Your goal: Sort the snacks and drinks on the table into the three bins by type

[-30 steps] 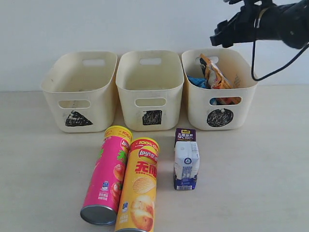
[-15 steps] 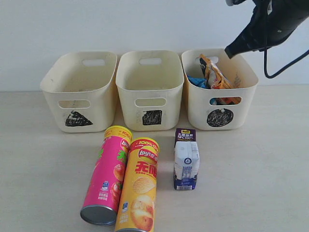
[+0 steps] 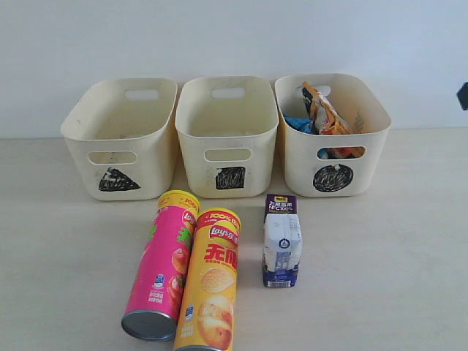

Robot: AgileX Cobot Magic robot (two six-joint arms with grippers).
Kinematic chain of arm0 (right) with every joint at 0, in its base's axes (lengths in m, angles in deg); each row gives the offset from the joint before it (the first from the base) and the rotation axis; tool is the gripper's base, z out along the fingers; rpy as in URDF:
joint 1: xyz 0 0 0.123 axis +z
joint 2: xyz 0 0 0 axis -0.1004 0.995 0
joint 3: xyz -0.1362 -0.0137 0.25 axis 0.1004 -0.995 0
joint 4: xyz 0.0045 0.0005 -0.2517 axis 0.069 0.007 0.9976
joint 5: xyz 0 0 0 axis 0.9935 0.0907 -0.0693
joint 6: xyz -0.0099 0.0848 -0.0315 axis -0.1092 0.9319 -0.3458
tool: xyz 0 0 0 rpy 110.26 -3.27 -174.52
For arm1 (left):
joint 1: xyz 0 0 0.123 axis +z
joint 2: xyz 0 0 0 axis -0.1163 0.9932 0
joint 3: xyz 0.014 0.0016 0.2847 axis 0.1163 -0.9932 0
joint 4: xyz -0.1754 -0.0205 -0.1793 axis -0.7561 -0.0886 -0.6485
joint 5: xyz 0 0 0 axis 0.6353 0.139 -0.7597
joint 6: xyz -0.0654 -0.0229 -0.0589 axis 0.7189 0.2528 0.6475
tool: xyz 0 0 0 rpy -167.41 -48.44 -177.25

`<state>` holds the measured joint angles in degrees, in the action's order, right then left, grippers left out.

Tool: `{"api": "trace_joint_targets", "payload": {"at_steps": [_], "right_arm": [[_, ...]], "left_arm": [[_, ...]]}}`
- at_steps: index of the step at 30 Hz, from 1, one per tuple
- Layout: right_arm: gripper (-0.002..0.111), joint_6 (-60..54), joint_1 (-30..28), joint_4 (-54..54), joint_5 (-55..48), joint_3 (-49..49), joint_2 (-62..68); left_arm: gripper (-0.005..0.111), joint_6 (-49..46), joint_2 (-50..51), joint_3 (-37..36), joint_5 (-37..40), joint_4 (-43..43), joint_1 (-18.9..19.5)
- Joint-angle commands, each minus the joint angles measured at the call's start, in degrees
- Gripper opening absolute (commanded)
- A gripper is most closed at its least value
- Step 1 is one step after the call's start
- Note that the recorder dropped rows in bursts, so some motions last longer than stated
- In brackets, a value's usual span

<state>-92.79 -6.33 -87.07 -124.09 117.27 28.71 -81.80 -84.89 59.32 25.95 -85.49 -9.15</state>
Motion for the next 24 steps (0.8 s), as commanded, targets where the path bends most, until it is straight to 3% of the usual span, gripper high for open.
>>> {"api": "trace_joint_targets", "payload": {"at_steps": [1,11,16,24], "right_arm": [[0.000,0.6,-1.7,-0.6,7.3,-10.1,-8.4],[0.000,1.7,-1.6,-3.9,33.6,-36.9,-38.3],[0.000,1.8,-1.6,-4.2,33.3,-39.1,-47.9],[0.000,0.7,-1.6,-4.2,32.0,-39.1,-52.6]], "left_arm": [[0.004,0.3,-0.2,0.2,-0.3,-0.2,0.2],[0.004,0.3,-0.2,0.2,-0.3,-0.2,0.2],[0.004,0.3,-0.2,0.2,-0.3,-0.2,0.2],[0.004,0.3,-0.2,0.2,-0.3,-0.2,0.2]]}}
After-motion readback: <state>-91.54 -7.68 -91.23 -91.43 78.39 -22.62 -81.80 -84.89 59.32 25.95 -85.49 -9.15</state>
